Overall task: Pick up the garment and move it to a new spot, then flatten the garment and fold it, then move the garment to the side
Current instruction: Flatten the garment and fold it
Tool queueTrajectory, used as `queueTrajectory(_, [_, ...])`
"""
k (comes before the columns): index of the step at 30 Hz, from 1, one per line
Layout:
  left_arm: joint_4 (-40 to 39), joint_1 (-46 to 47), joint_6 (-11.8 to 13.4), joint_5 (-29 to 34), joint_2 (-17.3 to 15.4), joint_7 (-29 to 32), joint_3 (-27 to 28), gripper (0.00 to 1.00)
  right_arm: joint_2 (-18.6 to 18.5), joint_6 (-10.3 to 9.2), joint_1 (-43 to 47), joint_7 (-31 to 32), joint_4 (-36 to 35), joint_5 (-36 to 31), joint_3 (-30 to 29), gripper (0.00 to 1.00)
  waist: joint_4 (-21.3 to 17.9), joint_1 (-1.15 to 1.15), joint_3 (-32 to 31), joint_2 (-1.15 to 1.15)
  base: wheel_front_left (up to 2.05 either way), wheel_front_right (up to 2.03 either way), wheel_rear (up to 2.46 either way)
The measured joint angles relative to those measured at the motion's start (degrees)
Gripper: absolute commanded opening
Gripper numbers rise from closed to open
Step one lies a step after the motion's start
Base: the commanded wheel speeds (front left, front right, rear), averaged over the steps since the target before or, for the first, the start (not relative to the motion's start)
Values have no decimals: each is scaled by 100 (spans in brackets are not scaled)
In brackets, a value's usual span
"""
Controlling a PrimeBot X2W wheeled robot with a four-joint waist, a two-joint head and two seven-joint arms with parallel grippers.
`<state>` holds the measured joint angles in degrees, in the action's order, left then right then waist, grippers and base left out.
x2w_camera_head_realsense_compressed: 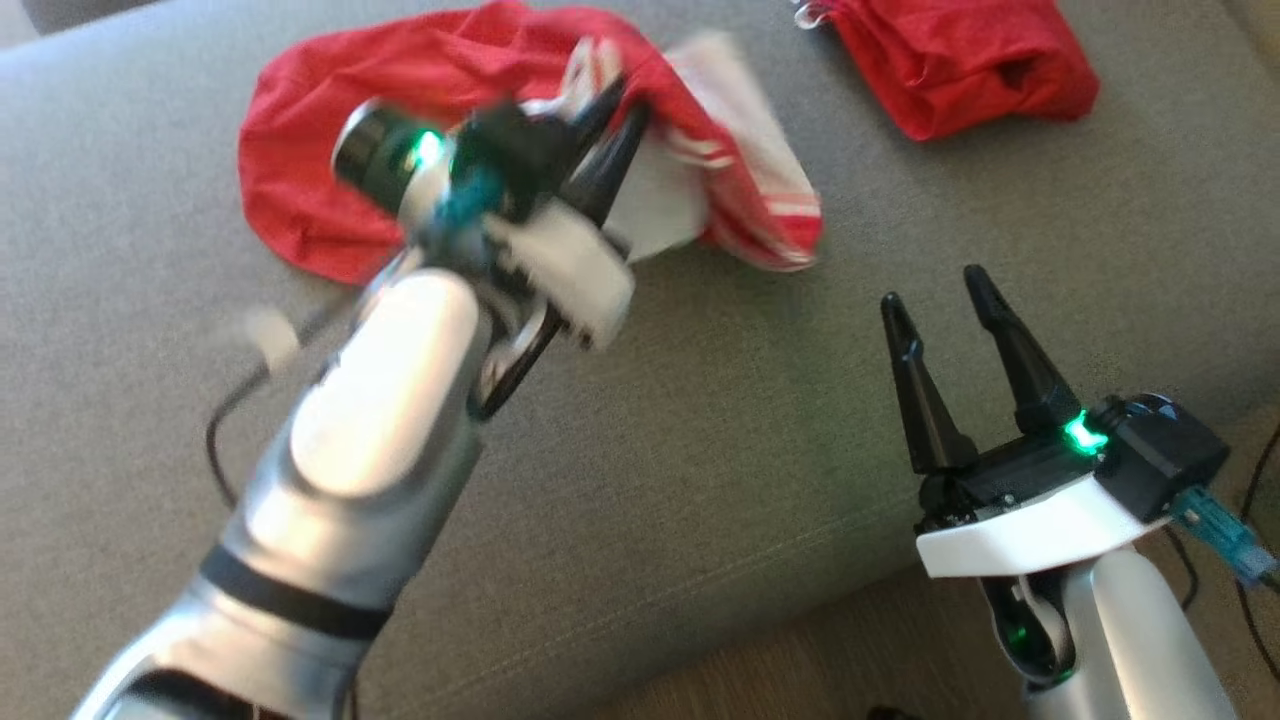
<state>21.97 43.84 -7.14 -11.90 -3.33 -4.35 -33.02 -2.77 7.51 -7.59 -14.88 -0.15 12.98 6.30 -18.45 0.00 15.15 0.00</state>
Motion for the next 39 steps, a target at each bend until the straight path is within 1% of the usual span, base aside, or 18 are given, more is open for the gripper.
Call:
queueTrajectory(3, [-415, 465, -1, -957, 38, 513, 18, 0, 0, 0, 2, 0, 20, 93, 38, 100, -33, 0, -154, 0, 0, 0, 0])
queueTrajectory(6, [-597, 920, 0, -1844, 91, 1000, 339, 0, 0, 0, 19, 0, 44, 121, 57, 100, -72, 0, -304, 0, 0, 0, 0])
queueTrajectory(7, [-597, 920, 0, -1844, 91, 1000, 339, 0, 0, 0, 19, 0, 44, 121, 57, 100, -72, 0, -304, 0, 0, 0, 0])
queueTrajectory(9, [-637, 1188, 86, -2348, 108, 1258, 597, 0, 0, 0, 34, 0, 56, 121, 59, 100, -99, 0, -397, 0, 0, 0, 0])
queueTrajectory(11, [-658, 1455, 374, -2864, 127, 1451, 811, 0, 0, 0, 48, 0, 57, 121, 55, 100, -124, 0, -485, 0, 0, 0, 0])
queueTrajectory(13, [-658, 1723, 860, -3490, 149, 1515, 911, 0, 0, 0, 102, 0, 55, 121, 38, 100, -142, 0, -552, 0, 0, 0, 0])
queueTrajectory(14, [-625, 1864, 1137, -3768, 169, 1534, 960, 0, 0, 0, 143, 0, 57, 121, 24, 100, -143, 0, -575, 0, 0, 0, 0])
queueTrajectory(15, [-420, 2137, 1690, -4225, 190, 1530, 1047, 0, -1, 0, 189, 0, 58, 121, -4, 100, -133, 0, -601, 0, 0, 0, 0])
queueTrajectory(16, [-420, 2137, 1690, -4225, 190, 1530, 1047, 0, -1, 0, 189, 0, 58, 121, -4, 100, -133, 0, -601, 0, 0, 0, 0])
queueTrajectory(17, [-283, 2240, 1937, -4455, 200, 1521, 1116, 0, -1, 0, 198, 0, 58, 121, -5, 100, -128, 0, -610, 0, 0, 0, 0])
queueTrajectory(19, [47, 2338, 2279, -4700, 200, 1393, 1218, 0, 0, 0, 205, 0, 57, 121, -5, 100, -107, 0, -619, 0, 0, 0, 0])
queueTrajectory(21, [445, 2325, 2428, -4746, 201, 1226, 1339, 0, 0, 0, 211, 0, 56, 121, -4, 100, -80, 0, -619, 0, 0, 0, 0])
queueTrajectory(23, [853, 2243, 2501, -4745, 176, 1058, 1456, 0, 0, 0, 214, 0, 56, 121, 15, 100, -62, 0, -616, 0, 0, 0, 0])
queueTrajectory(25, [1241, 2030, 2503, -4740, 76, 865, 1562, 0, 0, 0, 220, 0, 55, 121, 47, 100, -52, 0, -608, 0, 0, 0, 0])
queueTrajectory(29, [1980, 1378, 2463, -4710, -333, 437, 1811, 0, 0, 0, 227, 0, 55, 121, 140, 100, -38, 0, -556, 0, 0, 0, 0])
queueTrajectory(34, [2533, 790, 2191, -4647, -901, -381, 2156, 0, 0, 0, 227, 0, 55, 121, 158, 100, 5, 0, -496, 0, 0, 0, 0])
queueTrajectory(36, [2609, 712, 2063, -4641, -1044, -661, 2312, 0, 0, 0, 231, 0, 55, 112, 157, 100, 47, 0, -480, 0, 0, 0, 0])
queueTrajectory(39, [2588, 516, 1802, -4553, -1213, -889, 2374, 0, 0, 0, 236, 0, 62, 101, 159, 100, 143, 0, -478, 0, 0, 0, 0])
